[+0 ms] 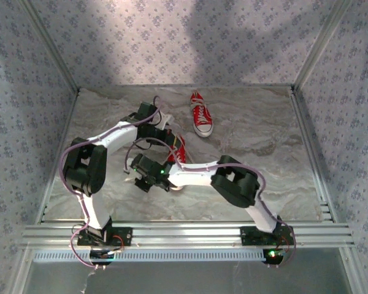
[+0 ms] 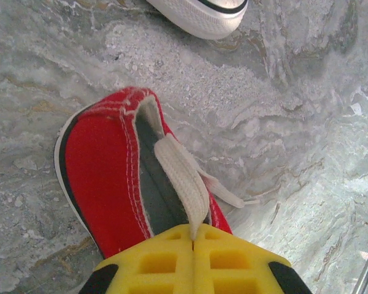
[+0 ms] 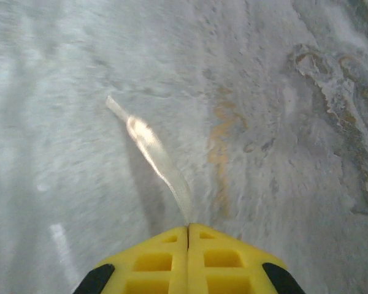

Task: Tie the shoes

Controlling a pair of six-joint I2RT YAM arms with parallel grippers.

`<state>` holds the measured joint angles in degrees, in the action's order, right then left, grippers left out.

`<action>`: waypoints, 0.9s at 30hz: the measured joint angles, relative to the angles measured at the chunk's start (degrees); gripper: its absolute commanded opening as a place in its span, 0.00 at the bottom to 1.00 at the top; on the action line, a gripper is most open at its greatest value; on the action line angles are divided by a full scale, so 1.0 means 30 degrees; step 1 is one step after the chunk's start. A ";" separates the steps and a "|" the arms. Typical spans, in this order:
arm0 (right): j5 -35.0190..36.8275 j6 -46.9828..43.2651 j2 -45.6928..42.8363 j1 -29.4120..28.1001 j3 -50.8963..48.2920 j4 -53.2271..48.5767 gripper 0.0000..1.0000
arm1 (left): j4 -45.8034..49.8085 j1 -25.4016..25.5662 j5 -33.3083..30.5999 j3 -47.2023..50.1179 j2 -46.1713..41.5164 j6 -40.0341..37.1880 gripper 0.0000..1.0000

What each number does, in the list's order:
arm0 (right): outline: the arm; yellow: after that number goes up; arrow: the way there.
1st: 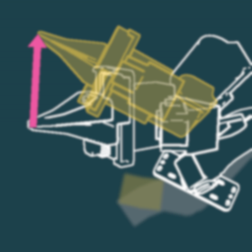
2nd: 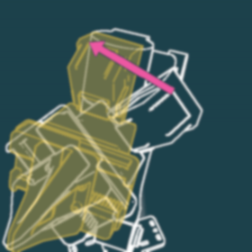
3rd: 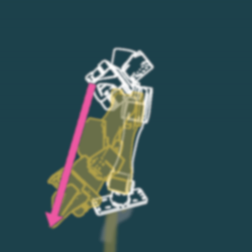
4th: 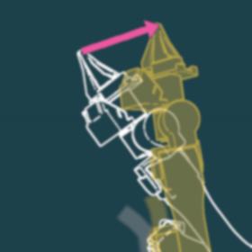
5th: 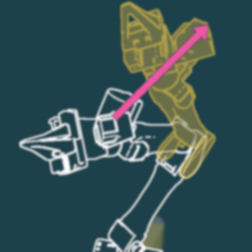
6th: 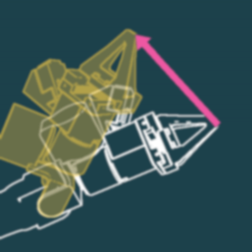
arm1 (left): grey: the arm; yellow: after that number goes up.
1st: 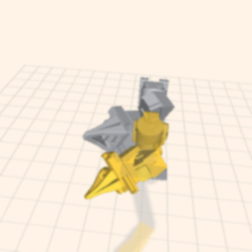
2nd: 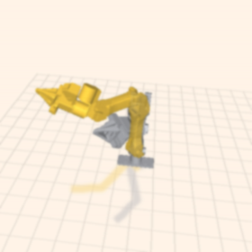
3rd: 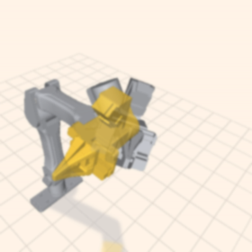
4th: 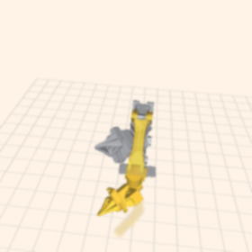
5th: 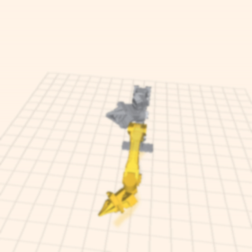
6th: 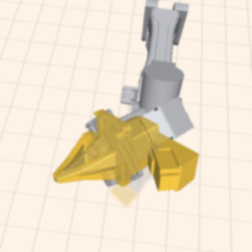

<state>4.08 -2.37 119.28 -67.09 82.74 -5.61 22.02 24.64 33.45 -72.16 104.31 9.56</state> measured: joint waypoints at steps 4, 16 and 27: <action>-0.0168 0.0036 -0.3096 -0.0102 -0.2069 0.1158 0.00 | -0.0663 0.0000 0.0270 0.0882 -0.0678 -0.0036 0.00; -0.1552 0.4335 -0.9369 0.2368 -0.9100 0.6251 0.00 | -0.3067 0.0350 0.1384 0.2761 -0.2688 -0.0583 0.00; -0.0393 0.8765 -1.2560 0.3599 -1.2189 0.8961 0.00 | -0.3971 0.0474 0.1406 0.3657 -0.3096 -0.1341 0.00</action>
<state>2.90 23.92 81.60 -56.29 46.17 21.28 10.11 26.06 37.67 -61.19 95.02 5.54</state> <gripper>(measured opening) 0.051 0.044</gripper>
